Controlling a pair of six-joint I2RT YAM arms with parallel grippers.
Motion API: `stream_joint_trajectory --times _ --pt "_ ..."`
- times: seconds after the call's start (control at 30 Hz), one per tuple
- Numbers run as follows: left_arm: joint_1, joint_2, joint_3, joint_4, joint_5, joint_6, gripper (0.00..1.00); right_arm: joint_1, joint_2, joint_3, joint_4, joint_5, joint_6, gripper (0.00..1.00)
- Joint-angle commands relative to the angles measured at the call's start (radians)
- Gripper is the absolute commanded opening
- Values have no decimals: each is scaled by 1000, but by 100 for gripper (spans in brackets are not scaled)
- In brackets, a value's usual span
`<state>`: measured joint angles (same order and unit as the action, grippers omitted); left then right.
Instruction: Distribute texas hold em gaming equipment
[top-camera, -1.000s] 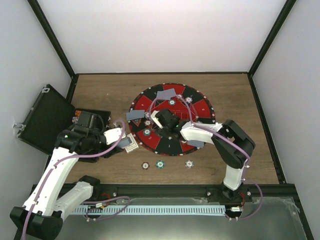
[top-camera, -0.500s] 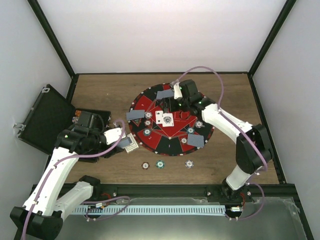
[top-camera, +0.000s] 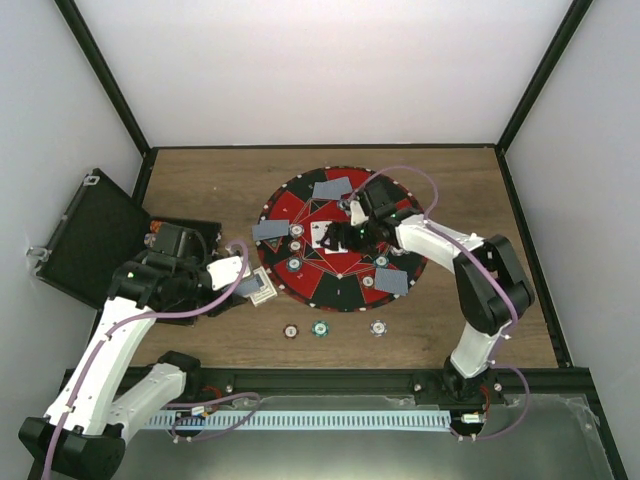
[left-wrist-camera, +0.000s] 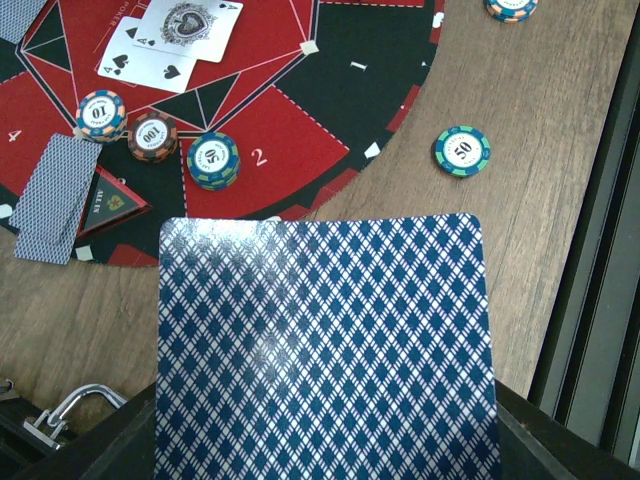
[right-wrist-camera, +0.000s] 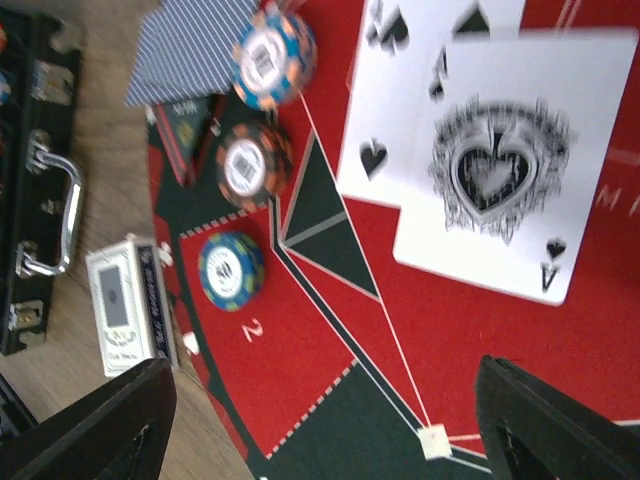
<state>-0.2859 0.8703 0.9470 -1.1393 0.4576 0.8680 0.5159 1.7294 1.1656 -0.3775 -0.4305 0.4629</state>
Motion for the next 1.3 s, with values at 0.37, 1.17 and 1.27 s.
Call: stream_joint_trajectory --times 0.37,1.17,1.27 --pt "1 -1 -1 11 15 13 5 -32 190 -9 82 -98 52 81" --pt "1 13 3 15 27 16 4 -5 75 -27 151 -213 124 79" --pt "1 15 -4 22 29 16 4 73 -13 -65 184 -258 182 82"
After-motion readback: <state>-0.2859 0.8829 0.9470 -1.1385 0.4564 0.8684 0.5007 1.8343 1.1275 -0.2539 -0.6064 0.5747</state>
